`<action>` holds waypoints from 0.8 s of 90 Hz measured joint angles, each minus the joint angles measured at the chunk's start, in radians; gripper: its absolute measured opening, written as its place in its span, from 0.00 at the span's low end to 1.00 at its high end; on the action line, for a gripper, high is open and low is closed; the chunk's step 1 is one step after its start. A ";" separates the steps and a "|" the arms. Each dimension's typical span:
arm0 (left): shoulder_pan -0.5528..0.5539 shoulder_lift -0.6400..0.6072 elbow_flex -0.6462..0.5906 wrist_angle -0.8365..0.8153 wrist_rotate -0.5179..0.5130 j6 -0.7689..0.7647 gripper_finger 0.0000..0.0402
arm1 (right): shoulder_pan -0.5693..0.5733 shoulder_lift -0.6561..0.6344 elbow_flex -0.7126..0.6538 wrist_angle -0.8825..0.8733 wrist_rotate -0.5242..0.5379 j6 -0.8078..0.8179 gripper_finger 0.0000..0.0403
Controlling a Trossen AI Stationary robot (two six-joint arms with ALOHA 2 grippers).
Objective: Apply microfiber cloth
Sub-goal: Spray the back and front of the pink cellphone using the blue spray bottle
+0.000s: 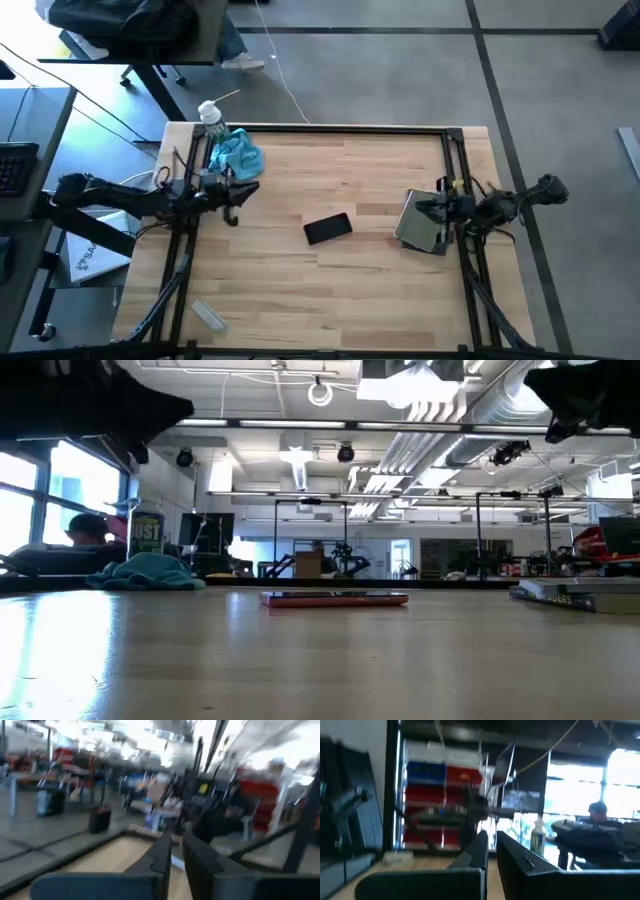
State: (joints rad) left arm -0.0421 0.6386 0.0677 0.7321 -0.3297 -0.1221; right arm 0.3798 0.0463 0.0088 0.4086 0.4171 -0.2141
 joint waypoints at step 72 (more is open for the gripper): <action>0.133 0.735 0.575 -0.607 0.356 0.150 0.36 | 0.001 0.497 0.000 0.613 -0.368 0.149 0.02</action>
State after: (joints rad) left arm 0.0909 1.3740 0.6426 0.1255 0.0267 0.0276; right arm 0.3808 0.5432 0.0086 1.0214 0.0495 -0.0650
